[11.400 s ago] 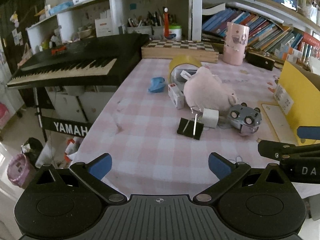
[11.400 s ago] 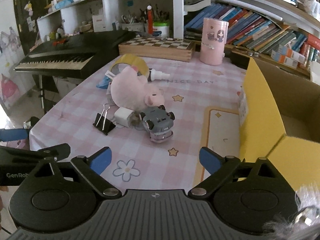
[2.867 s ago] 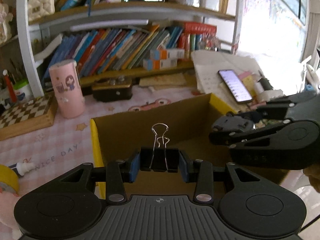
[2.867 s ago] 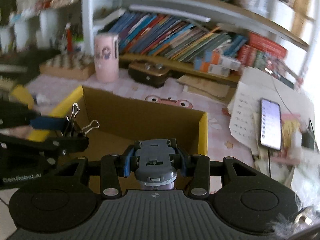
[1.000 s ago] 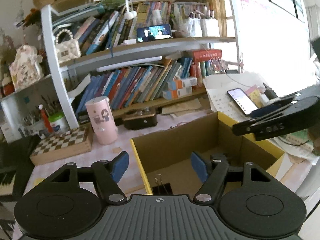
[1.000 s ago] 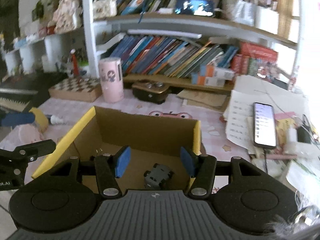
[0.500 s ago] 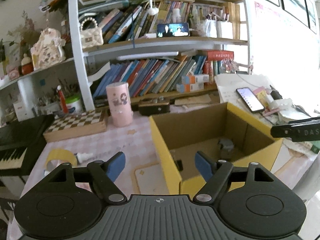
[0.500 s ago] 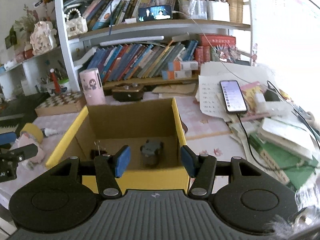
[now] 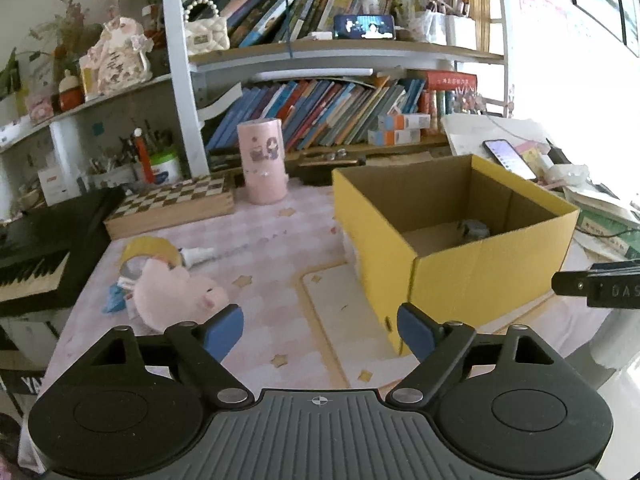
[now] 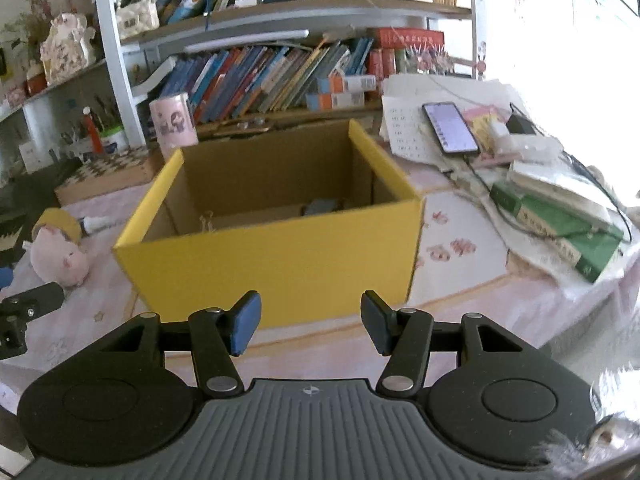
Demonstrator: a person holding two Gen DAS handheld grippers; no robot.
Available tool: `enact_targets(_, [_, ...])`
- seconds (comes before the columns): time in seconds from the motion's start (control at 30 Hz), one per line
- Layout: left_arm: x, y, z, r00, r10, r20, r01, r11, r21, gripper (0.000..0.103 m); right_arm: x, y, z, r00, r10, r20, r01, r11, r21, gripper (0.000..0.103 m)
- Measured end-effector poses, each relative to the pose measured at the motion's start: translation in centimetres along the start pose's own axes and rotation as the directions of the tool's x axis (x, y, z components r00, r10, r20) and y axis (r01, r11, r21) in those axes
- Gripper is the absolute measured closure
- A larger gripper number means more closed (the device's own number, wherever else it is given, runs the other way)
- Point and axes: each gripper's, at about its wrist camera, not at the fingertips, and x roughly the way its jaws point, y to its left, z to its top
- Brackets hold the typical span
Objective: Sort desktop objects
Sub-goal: 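Withdraw both open grippers from the box back toward the pig plush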
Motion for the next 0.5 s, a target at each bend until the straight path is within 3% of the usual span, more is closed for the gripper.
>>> enact_targets(0.5, [-4.3, 6.5, -4.5, 0.998, -0.045, -0.043, 0.046, 0.998, 0.036, 0.015, -3.6, 9.7, -4.9, 0.999, 0.008, -0.04, -0.009, 0.999, -0.04, 0.043])
